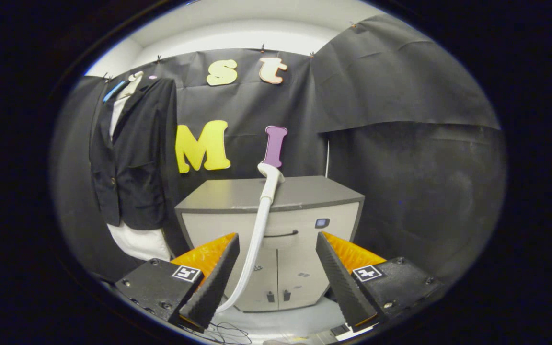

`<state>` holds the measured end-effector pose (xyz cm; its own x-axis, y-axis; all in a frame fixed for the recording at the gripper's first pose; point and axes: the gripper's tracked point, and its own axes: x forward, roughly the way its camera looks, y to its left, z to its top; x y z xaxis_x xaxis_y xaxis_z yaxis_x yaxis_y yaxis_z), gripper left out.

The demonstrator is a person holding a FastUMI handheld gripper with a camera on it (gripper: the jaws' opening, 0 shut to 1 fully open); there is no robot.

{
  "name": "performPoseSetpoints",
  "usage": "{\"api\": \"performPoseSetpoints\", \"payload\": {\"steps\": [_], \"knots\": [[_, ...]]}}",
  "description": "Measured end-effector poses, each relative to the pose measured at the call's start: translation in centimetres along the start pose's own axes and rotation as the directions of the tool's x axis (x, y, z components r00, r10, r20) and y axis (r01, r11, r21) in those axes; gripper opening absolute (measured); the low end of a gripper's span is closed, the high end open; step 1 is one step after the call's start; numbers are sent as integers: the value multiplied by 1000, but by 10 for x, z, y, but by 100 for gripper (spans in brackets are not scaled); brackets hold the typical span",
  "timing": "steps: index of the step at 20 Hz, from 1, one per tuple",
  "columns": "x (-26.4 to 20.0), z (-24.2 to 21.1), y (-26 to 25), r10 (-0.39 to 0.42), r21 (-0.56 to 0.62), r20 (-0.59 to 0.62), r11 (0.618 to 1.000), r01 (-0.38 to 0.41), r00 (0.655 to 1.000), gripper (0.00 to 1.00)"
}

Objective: Iron the clothes twice with a garment steamer, once on the left side and once on the right side.

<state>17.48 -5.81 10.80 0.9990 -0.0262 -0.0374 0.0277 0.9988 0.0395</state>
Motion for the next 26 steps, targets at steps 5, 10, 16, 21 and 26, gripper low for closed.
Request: {"api": "performPoseSetpoints", "payload": {"steps": [5, 10, 16, 21, 26], "knots": [[100, 37, -3, 50, -1, -36, 999, -50, 998, 100], [186, 43, 12, 137, 14, -114, 991, -136, 984, 100], [252, 32, 35, 200, -24, -226, 977, -211, 953, 99], [272, 24, 37, 211, -3, -293, 975, -221, 932, 87], [276, 26, 36, 189, 51, -304, 982, -182, 934, 61]]}}
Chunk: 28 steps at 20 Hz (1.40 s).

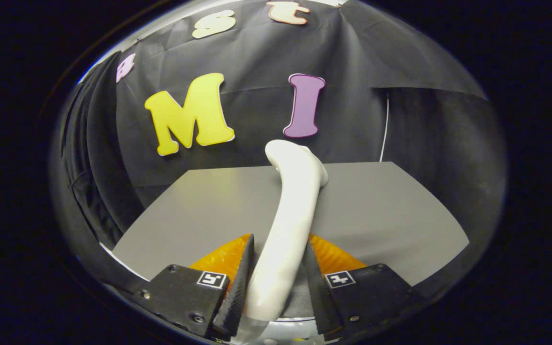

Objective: Iron the clothes twice with a garment steamer, once on the left side and once on the right side.

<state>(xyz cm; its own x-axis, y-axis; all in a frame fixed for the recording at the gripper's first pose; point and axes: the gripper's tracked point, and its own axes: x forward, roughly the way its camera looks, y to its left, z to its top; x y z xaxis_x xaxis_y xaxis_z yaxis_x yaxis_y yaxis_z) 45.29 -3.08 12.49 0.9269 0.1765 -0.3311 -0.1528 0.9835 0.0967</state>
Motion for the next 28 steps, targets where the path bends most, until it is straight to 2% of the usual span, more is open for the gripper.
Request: {"api": "performPoseSetpoints", "payload": {"steps": [3, 6, 12, 16, 21, 28], "knots": [[-2, 3, 10, 74, 105, 2, 992, -74, 997, 45], [-4, 7, 10, 67, 70, 31, 995, -69, 997, 37], [-52, 22, 25, 38, 60, 122, 997, -45, 992, 37], [-99, 46, 61, 32, 58, 202, 997, -44, 979, 37], [-163, 76, 140, 72, 28, 298, 996, -84, 952, 37], [-228, 99, 267, 189, -70, 399, 982, -175, 897, 37]]}}
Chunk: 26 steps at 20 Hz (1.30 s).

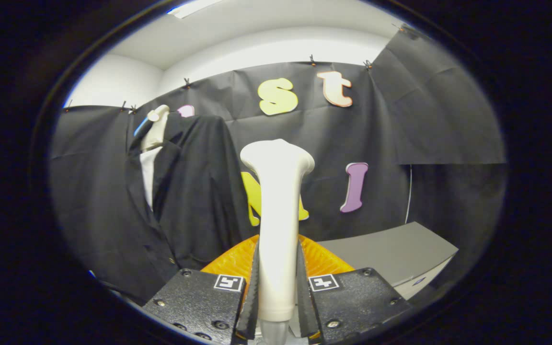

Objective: Iron the clothes twice with a garment steamer, once on the left side and once on the right side.

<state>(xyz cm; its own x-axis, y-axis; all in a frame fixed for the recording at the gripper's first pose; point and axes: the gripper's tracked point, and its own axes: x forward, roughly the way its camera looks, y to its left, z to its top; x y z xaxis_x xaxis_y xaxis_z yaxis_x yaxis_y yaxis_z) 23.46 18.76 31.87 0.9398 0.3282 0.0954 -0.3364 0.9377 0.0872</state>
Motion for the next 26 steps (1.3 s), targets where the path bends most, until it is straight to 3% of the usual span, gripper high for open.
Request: {"api": "performPoseSetpoints", "payload": {"steps": [6, 12, 26], "knots": [[-2, 17, 98, 82, -32, 47, 996, -80, 996, 36], [4, 10, 160, 122, -65, 38, 991, -119, 992, 36], [27, -55, 174, 100, -118, -95, 987, -111, 990, 36]]}}
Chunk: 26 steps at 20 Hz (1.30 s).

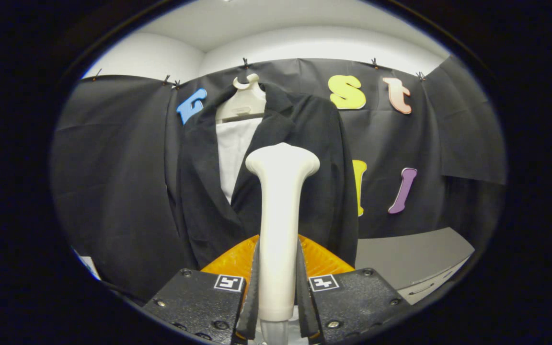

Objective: Iron the clothes twice with a garment steamer, once on the left side and once on the right side.

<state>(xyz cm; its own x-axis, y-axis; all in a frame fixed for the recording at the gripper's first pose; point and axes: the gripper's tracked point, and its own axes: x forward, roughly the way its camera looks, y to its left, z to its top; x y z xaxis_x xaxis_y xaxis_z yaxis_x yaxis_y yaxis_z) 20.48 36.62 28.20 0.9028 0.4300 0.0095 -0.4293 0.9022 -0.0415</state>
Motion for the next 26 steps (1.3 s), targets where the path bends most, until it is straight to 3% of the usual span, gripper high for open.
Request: {"api": "performPoseSetpoints", "payload": {"steps": [9, 26], "knots": [[-8, -77, -3, -20, -16, -116, 1000, 18, 993, 36], [-5, -166, 6, -13, -41, -261, 999, 3, 965, 37]]}}
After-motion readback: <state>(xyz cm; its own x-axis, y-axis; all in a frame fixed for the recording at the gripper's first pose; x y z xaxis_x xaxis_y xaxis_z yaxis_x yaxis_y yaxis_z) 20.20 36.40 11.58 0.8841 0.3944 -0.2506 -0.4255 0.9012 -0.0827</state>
